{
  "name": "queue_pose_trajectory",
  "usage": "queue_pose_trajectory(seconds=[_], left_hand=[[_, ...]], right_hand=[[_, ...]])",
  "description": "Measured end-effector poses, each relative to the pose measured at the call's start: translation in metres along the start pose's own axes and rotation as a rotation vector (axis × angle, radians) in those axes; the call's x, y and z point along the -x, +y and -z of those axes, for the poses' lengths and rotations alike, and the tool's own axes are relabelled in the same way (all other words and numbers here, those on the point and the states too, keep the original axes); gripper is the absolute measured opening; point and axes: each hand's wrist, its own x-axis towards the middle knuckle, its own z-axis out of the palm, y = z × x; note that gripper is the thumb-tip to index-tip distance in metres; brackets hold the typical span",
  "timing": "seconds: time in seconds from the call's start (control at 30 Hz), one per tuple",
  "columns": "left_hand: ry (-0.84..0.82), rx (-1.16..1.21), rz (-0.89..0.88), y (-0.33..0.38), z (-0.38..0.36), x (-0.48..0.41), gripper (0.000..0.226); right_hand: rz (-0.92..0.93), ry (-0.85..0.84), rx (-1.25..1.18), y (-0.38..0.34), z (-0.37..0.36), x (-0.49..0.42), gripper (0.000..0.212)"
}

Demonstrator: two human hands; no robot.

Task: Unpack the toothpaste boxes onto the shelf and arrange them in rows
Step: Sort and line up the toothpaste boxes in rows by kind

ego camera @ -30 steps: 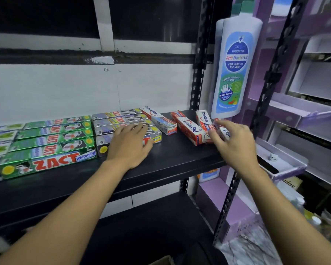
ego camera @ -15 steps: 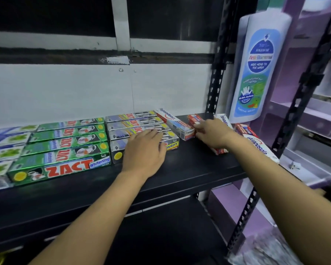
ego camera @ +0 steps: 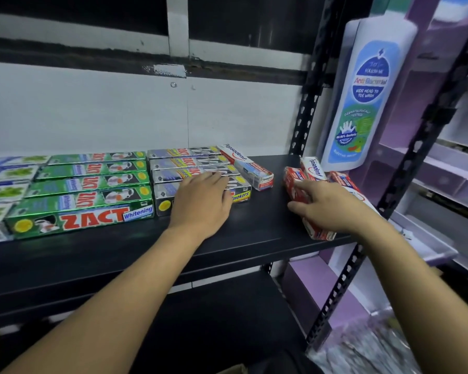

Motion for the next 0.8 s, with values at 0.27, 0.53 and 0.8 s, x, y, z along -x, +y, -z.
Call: queue_pose_trajectory(seconds=[0.27, 0.53, 0.8], left_hand=[[-0.019, -0.009, 0.014, 0.003, 0.001, 0.000, 0.043], [-0.015, -0.010, 0.020, 0.003, 0.002, 0.001, 0.043], [-0.007, -0.020, 0.025, 0.003, -0.002, -0.001, 0.043]], right_hand=[[0.116, -0.006, 0.106, -0.027, 0.009, -0.074, 0.041], [0.143, -0.050, 0.076, -0.025, -0.005, -0.120, 0.052], [0.087, -0.038, -0.062, 0.021, 0.035, -0.157, 0.062]])
